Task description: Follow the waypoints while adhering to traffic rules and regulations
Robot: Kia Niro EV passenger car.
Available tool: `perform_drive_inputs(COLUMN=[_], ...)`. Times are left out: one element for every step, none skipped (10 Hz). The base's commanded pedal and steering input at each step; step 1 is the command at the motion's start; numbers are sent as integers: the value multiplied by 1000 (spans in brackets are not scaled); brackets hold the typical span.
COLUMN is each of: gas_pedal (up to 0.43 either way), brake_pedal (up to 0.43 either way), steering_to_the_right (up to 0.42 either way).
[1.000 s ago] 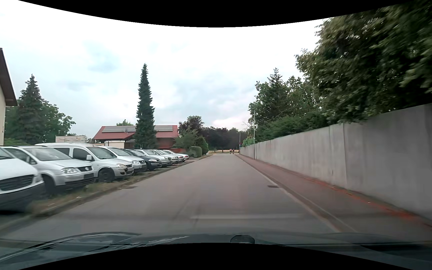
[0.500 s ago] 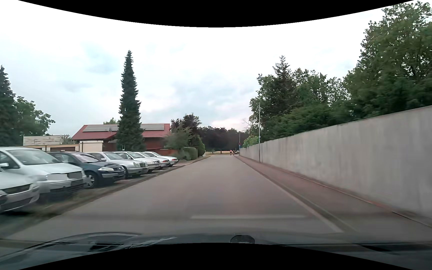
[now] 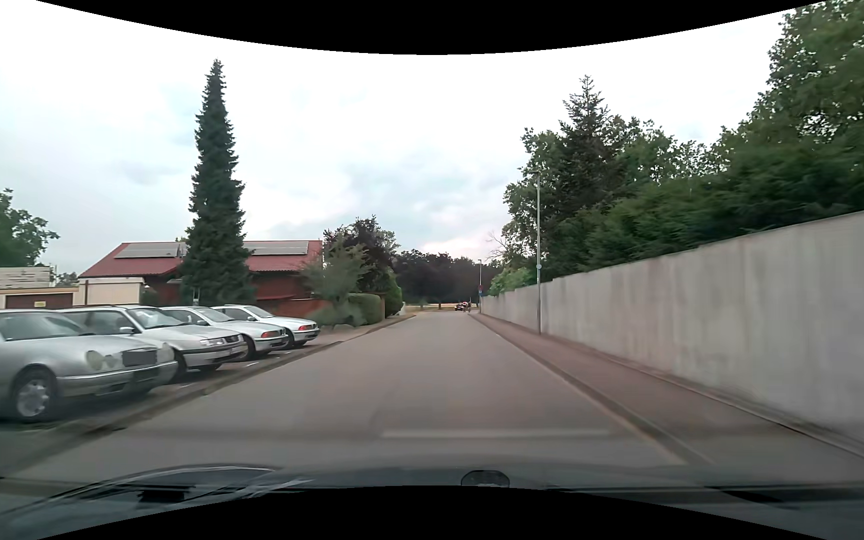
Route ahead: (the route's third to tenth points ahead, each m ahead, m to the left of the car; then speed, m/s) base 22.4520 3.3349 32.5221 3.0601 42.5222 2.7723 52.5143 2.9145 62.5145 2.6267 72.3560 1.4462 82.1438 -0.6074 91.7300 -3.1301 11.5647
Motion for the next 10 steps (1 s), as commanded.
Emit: perform_drive_inputs(gas_pedal=[110,98,79,59,59,59,59,59,59,47], brake_pedal=[0,0,0,0,0,0,0,0,0,0], steering_to_the_right=[3,3,3,3,4,4,6,8,7,7])
